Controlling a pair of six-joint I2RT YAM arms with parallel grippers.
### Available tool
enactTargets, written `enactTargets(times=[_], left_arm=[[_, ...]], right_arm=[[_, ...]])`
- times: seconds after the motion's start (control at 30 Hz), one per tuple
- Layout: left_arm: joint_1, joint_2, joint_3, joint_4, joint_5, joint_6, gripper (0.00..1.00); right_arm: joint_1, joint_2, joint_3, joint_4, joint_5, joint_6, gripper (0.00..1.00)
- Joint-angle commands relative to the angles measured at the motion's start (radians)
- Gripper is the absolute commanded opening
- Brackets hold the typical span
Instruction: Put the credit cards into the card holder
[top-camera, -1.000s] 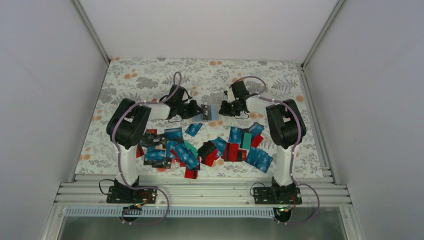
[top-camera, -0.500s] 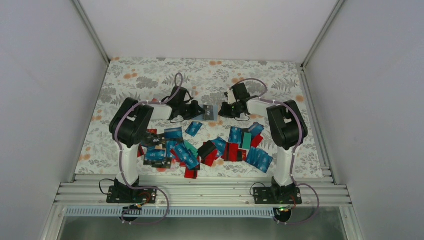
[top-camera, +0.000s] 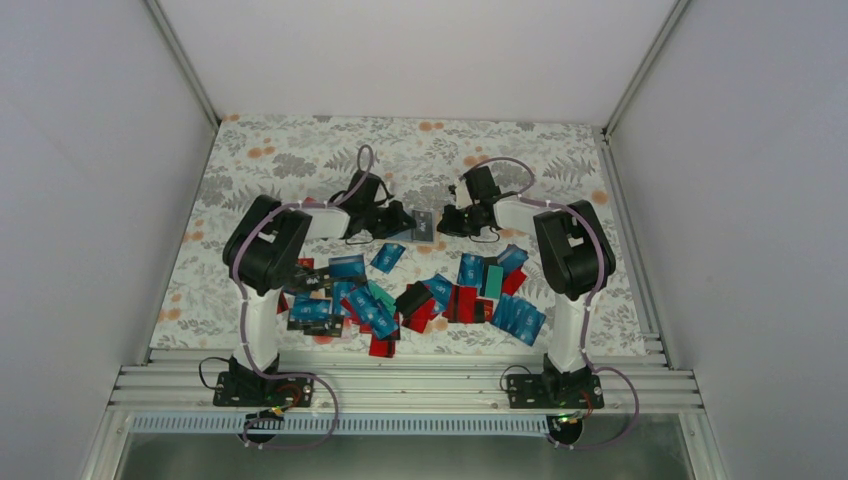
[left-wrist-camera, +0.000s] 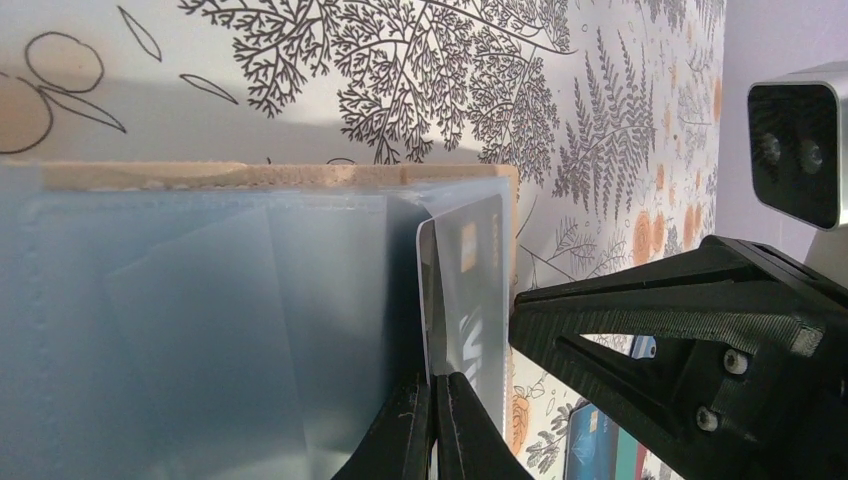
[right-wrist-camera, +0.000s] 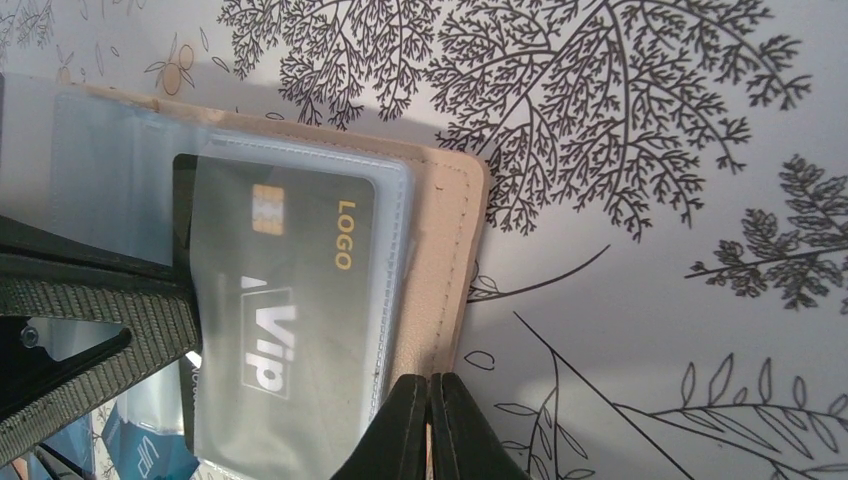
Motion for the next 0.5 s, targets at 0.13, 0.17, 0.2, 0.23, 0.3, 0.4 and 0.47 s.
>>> enactTargets(times=[0.13, 0.17, 0.2, 0.23, 0.3, 0.4, 0.47], left_arm=[[-0.012, 0.055, 0.059, -0.12, -0.005, 0.09, 0.02], [-0.011, 0.06, 0.066, -0.129, -0.005, 0.097, 0.02], [-0.011, 0.064, 0.076, -0.137, -0.005, 0.106, 0.02], [-0.011, 0.069, 0.084, -0.15, -0.005, 0.115, 0.02], [-0.012, 0.079, 0.104, -0.173, -0.004, 0.132, 0.02], [-0.013, 0.094, 0.132, -0.206, -0.001, 0.158, 0.02], [-0.013, 0.099, 0.142, -0.221, -0.001, 0.168, 0.02]], right_arm=[[0.008, -0.02, 0.002, -0.022, -0.029, -0.002, 0.05], [0.008, -0.02, 0.002, -0.022, -0.029, -0.003, 0.05], [0.008, -0.021, 0.002, -0.024, -0.029, -0.005, 0.05], [0.008, -0.025, 0.001, -0.024, -0.03, -0.008, 0.05], [0.008, -0.029, 0.002, -0.024, -0.031, -0.014, 0.05], [0.008, -0.035, 0.003, -0.025, -0.031, -0.021, 0.05], [0.008, -0.037, 0.003, -0.025, -0.032, -0.024, 0.05]])
